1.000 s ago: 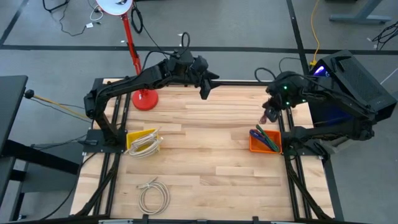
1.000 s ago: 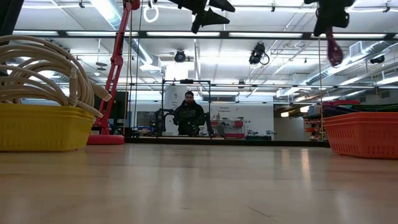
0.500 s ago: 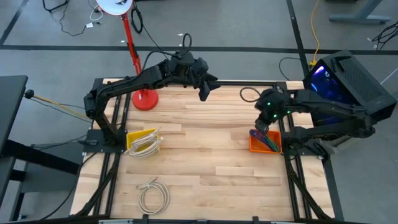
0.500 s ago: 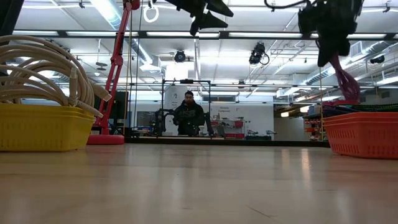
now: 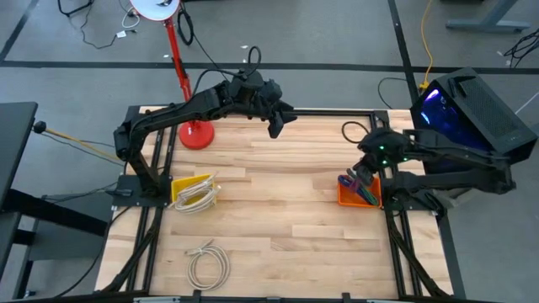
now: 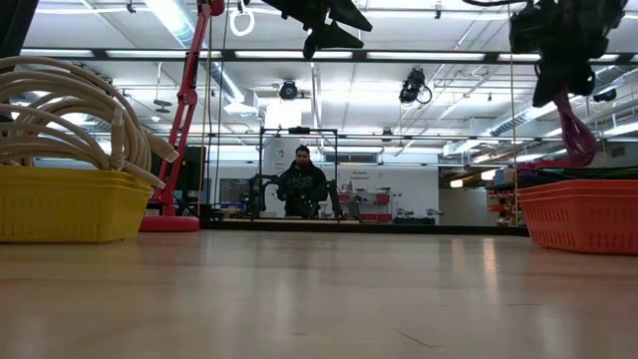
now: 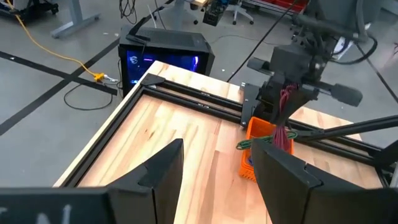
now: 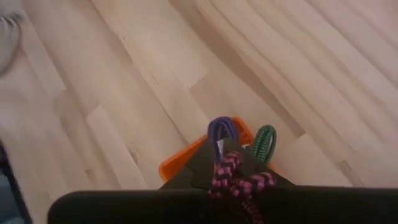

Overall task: Pick & Place USB Port
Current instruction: Put the pink USB cable into the orange bin

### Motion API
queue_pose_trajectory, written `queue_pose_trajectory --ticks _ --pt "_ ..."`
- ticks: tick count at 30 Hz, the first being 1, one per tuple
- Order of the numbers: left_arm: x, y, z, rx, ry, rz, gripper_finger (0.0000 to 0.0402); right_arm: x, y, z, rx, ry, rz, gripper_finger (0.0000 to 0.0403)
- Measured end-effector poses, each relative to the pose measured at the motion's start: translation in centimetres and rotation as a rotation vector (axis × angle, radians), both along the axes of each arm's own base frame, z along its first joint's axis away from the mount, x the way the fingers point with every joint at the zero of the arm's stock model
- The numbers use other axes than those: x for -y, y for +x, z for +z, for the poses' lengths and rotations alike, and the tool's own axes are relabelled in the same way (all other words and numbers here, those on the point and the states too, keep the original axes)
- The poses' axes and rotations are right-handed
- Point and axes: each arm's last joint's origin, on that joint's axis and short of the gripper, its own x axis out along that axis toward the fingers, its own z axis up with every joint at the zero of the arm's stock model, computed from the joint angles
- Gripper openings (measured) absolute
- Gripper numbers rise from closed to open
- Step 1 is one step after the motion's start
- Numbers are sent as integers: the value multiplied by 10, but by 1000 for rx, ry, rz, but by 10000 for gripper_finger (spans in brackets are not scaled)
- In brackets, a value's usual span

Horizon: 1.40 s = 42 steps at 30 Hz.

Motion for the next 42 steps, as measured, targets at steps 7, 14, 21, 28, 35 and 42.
queue_pose_trajectory --ticks 7,14,21,28,35,42 --pt "0 0 0 0 14 -2 193 -2 -8 -13 24 22 -29 14" --pt "0 0 0 0 14 -1 193 -2 -5 -29 37 37 -8 14" --pt "0 0 0 0 14 -2 193 -3 -5 -42 41 74 5 14" --pt "0 0 0 0 14 -1 193 -2 -5 -43 49 39 3 14" --pt "0 0 0 1 14 -1 193 -3 -5 -43 46 39 7 49" --pt "0 0 0 1 14 -2 193 -3 -5 -43 46 39 7 109"
